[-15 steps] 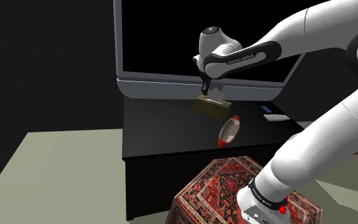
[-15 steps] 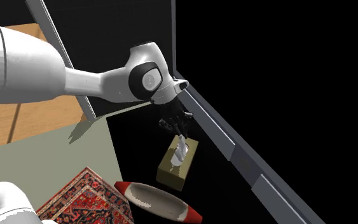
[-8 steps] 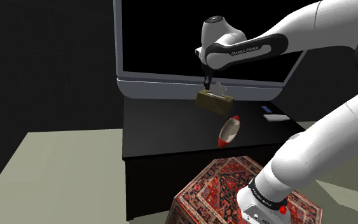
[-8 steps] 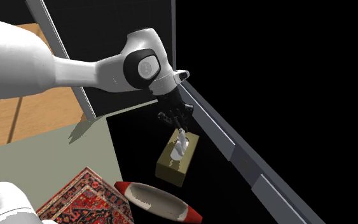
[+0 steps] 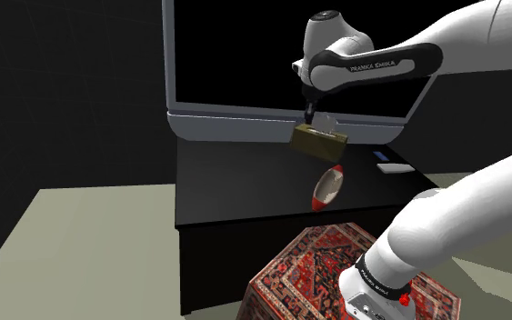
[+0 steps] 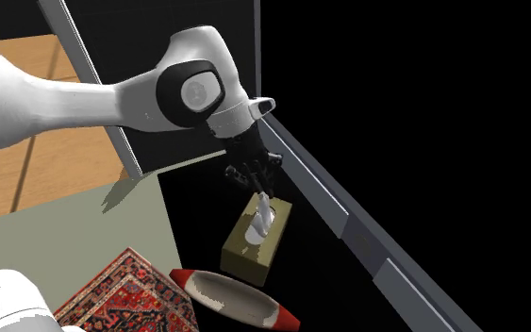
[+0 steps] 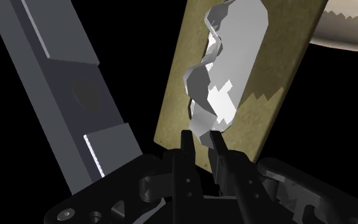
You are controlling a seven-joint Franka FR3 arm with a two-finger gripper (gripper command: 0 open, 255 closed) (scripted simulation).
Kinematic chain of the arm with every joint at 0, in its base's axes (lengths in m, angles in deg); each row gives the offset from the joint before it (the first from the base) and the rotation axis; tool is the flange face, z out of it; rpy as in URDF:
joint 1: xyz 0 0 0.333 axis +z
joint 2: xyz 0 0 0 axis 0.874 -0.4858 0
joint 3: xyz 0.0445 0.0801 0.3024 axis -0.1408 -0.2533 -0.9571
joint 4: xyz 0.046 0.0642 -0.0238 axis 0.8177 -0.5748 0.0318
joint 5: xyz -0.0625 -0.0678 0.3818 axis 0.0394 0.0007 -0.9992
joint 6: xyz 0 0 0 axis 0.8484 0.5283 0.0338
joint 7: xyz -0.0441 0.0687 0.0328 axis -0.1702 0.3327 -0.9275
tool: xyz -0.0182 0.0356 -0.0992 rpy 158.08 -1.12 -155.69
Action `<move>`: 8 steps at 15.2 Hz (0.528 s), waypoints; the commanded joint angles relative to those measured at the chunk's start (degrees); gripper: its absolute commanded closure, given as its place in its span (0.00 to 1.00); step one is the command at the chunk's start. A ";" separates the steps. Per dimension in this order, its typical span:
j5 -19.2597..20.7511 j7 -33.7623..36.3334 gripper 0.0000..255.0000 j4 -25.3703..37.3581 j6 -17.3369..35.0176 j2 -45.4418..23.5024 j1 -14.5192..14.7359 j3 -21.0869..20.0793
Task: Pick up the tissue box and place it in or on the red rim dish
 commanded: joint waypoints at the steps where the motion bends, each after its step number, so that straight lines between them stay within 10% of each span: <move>1: 0.13 -0.80 1.00 -3.29 -0.99 4.50 -0.19 0.28; 8: 0.94 -5.99 1.00 -12.21 -7.18 21.12 -1.57 2.17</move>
